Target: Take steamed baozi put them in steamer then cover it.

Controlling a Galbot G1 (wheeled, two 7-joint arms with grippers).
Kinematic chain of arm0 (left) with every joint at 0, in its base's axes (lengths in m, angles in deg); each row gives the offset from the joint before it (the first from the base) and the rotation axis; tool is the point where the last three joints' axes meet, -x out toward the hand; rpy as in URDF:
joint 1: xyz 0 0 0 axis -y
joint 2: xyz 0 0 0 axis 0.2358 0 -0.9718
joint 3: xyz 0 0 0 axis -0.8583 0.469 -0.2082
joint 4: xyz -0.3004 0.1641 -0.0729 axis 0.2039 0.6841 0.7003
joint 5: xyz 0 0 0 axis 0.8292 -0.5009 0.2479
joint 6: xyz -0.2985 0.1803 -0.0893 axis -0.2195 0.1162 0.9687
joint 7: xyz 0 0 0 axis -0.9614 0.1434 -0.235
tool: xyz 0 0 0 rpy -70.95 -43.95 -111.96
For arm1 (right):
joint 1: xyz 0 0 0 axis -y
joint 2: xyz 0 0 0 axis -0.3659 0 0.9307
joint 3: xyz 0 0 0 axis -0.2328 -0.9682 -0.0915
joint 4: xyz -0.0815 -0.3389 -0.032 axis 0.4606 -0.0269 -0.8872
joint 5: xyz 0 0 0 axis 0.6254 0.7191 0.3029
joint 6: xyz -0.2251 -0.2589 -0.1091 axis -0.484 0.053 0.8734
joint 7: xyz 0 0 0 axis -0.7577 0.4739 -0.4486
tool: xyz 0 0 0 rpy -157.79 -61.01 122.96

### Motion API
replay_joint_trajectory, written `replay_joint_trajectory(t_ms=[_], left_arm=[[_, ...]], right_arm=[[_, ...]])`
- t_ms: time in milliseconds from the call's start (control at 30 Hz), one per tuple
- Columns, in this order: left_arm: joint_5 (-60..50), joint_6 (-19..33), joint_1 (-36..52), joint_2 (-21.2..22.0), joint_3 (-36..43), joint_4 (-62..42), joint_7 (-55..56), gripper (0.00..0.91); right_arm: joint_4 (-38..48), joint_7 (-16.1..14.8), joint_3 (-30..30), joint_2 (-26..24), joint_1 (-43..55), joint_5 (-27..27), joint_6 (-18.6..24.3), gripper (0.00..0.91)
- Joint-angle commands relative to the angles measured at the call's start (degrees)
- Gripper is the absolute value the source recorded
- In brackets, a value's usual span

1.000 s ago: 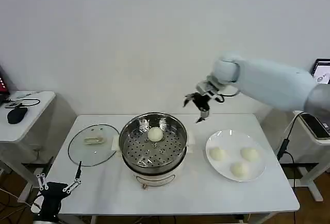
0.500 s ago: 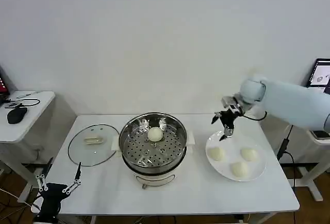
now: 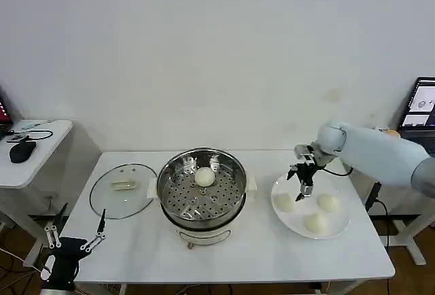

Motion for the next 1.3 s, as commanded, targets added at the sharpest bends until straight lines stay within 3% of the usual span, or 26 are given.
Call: replay_joint_trajectory(t_ms=[33, 700, 733, 800, 967, 1000, 1067, 1300], left_arm=[[0.5, 0.0, 0.2, -0.2, 0.0, 0.2, -0.2, 0.907], [0.7, 0.2, -0.5, -0.5, -1.2, 0.2, -0.4, 0.907], [0.7, 0.2, -0.6, -0.5, -1.2, 0.2, -0.4, 0.907], [0.6, 0.2, -0.7, -0.5, -1.2, 0.3, -0.5, 0.907], [0.4, 0.2, -0.6, -0.3, -1.1, 0.3, -0.5, 0.907], [0.3, 0.2, -0.6, -0.1, -1.0, 0.3, -0.5, 0.907], [0.1, 0.2, -0.7, 0.0, -0.8, 0.4, -0.5, 0.907], [0.0, 0.3, -1.0, 0.1, -0.9, 0.7, -0.4, 0.907]], right_arm=[[2.7, 0.0, 2.7, 0.5, -4.5, 1.3, -0.2, 0.907], [6.3, 1.7, 6.1, 2.7, -8.3, 3.6, 1.0, 0.907], [6.4, 2.0, 6.4, 2.6, -8.4, 3.4, 1.0, 0.887], [6.4, 2.1, 6.6, 2.6, -8.4, 3.5, 1.1, 0.655], [6.2, 1.9, 6.8, 2.5, -8.5, 3.5, 1.2, 0.625], [6.1, 1.9, 6.8, 2.5, -8.5, 3.5, 1.2, 0.544], [6.2, 2.1, 7.1, 2.6, -8.5, 3.5, 1.2, 0.524], [4.3, 1.9, 7.1, 1.4, -6.5, 2.6, 1.2, 0.524]])
